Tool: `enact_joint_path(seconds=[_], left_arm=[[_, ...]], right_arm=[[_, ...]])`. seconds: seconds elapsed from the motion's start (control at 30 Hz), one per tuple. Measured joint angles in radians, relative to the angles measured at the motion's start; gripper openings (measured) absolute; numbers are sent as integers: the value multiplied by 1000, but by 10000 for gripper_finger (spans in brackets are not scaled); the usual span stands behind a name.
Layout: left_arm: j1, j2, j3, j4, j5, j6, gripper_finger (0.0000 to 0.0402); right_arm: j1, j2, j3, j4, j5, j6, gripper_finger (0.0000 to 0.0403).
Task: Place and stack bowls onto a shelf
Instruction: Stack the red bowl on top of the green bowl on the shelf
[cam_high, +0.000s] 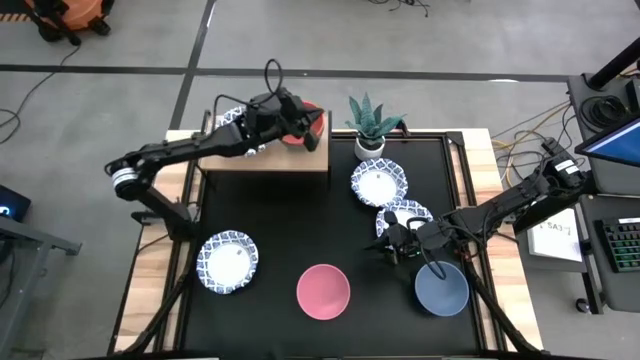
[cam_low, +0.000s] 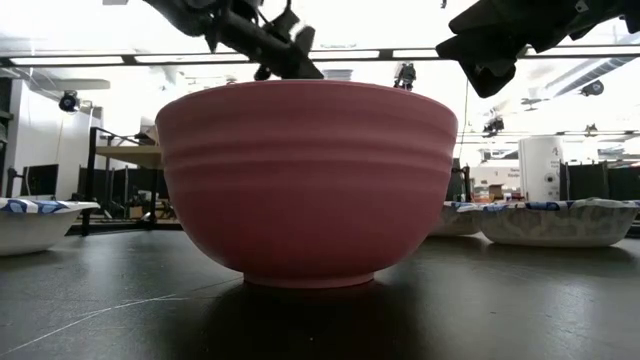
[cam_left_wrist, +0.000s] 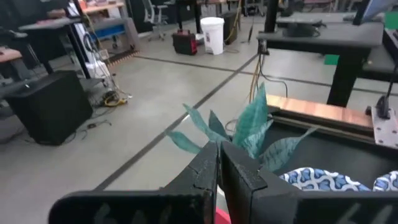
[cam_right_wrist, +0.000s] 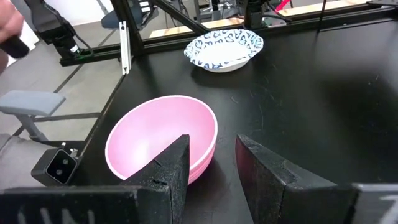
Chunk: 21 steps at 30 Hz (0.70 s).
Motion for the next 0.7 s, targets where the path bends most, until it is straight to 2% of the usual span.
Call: enact_joint_path(seconds=[0.2, 0.7], left_arm=[[-1, 60, -1, 53, 1, -7, 1], [-1, 93, -1, -13, 0, -23, 1]], right_arm=[[0, 0, 0, -2, 0, -5, 118], [0, 0, 0, -2, 0, -7, 118]])
